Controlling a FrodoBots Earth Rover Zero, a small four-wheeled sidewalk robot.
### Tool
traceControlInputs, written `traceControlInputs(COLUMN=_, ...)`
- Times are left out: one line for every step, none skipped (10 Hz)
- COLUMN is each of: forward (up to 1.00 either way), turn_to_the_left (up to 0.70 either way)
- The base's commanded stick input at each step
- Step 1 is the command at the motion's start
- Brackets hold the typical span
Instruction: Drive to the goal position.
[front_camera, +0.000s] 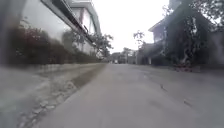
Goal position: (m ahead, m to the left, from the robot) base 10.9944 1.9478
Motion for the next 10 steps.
traceControlInputs(forward=1.00, turn_to_the_left=0.00)
traceControlInputs(forward=1.00, turn_to_the_left=0.00)
traceControlInputs(forward=1.00, turn_to_the_left=0.00)
traceControlInputs(forward=1.00, turn_to_the_left=0.00)
traceControlInputs(forward=1.00, turn_to_the_left=0.00)
traceControlInputs(forward=1.00, turn_to_the_left=0.00)
traceControlInputs(forward=1.00, turn_to_the_left=0.00)
traceControlInputs(forward=1.00, turn_to_the_left=0.00)
traceControlInputs(forward=1.00, turn_to_the_left=0.00)
traceControlInputs(forward=1.00, turn_to_the_left=0.00)
